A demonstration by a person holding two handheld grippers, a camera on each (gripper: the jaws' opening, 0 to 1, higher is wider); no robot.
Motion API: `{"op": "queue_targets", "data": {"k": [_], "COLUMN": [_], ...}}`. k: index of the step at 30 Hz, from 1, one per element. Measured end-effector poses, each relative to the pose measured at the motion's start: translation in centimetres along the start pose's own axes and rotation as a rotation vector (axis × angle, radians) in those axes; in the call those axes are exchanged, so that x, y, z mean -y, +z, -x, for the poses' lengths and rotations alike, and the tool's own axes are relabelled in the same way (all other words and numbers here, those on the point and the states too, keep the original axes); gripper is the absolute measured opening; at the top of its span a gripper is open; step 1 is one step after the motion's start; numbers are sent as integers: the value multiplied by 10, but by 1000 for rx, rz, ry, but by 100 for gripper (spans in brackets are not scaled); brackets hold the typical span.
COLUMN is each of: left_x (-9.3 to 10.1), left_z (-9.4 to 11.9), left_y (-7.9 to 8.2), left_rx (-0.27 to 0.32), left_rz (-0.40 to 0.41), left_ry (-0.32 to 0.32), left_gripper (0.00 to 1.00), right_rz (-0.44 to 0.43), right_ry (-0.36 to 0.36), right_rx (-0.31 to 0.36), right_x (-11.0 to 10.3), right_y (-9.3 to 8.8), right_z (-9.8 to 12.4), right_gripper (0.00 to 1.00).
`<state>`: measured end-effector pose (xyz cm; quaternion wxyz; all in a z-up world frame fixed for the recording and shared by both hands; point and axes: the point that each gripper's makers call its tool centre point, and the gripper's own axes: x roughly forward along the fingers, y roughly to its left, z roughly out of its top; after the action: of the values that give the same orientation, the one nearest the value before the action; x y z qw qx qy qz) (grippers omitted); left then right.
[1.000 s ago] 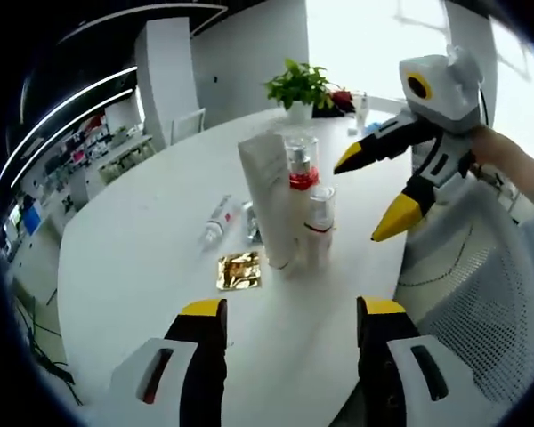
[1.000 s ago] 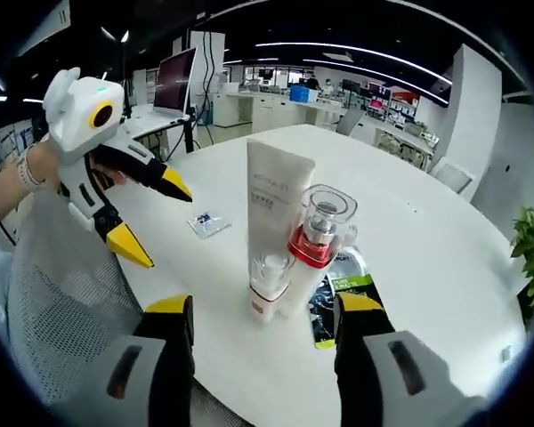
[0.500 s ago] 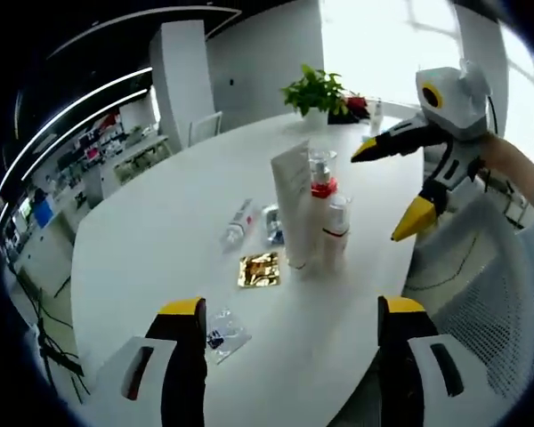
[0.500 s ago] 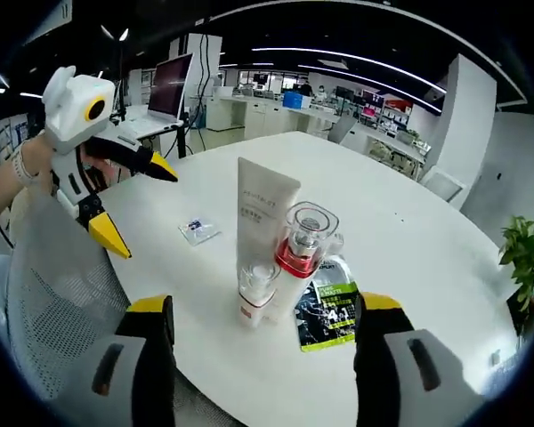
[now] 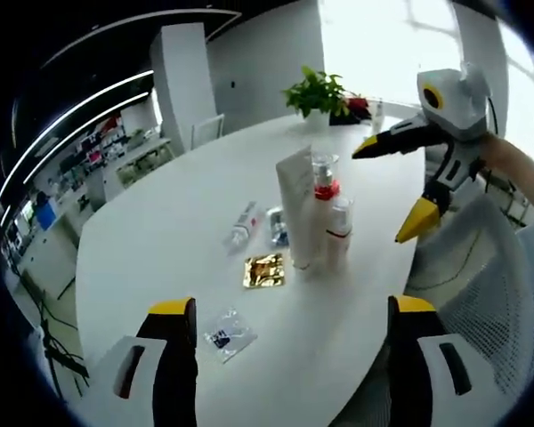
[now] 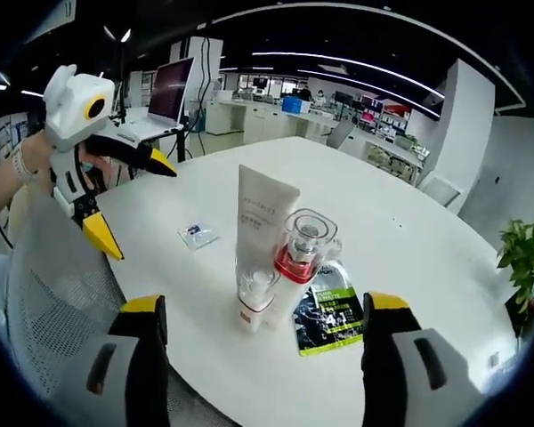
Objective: Arrange the skincare products in the storage area until every visible bottle or jar stands upright without overlapping.
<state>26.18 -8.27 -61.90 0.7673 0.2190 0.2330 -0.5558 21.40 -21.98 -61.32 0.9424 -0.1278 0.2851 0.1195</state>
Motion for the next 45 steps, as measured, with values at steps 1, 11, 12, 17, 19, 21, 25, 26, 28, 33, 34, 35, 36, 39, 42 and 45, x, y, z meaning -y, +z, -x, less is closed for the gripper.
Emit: {"op": "queue_targets", "data": {"k": [1,11,12,17,19,21,25,26,28,33,34,35,36,39,42,45], "left_x": [0,3,4,3,2,1,-1,-1,-3,-5,-7,-7,-9,-9,-11,-16], "left_z": [0,-3,-3,-5,-5,-5,-7,-7,-8,-10,-11,-12,-12,-14,-18,-22], "left_y": [0,-2,-1,-1,-1,-1,-2,-2,-1,0,-1,-1,1,9,7,1], "left_rx": [2,-18,-18,-22,-22,-22,-24,-24,-21,-24,-27,-30,-19,23,5,-10], "left_rz": [1,3,4,-3,1,4,4,6,10,7,6,5,1,10,5,-4], "left_ry": [4,10,8,10,8,7,7,6,7,6,7,7,15,8,9,11], "left_gripper": [88,93,94,95,97,97,97,97,97,97,97,97,97,97,97,97], "right_rz": [-2,-6,-6,-9,-12,-13,-16,-17,-17,-23,-23,-24,-27,-34,-46,-52], "right_ry": [1,3,3,3,1,2,9,8,6,1,0,0,-1,-5,-13,-20], "right_rx": [1,4,3,-4,-4,-5,-9,-7,-6,4,5,5,6,9,5,16], "right_x": [0,0,0,1,2,2,1,1,1,3,3,3,3,4,6,7], "right_y": [0,1,0,-4,-5,-6,-8,-8,-8,-7,-7,-8,-8,-9,-12,-11], "right_z": [0,-1,-1,-2,-3,-3,-4,-4,-4,-5,-5,-5,-5,-4,-5,-4], "right_gripper": [92,95,95,95,95,95,94,95,95,95,95,95,94,95,96,96]}}
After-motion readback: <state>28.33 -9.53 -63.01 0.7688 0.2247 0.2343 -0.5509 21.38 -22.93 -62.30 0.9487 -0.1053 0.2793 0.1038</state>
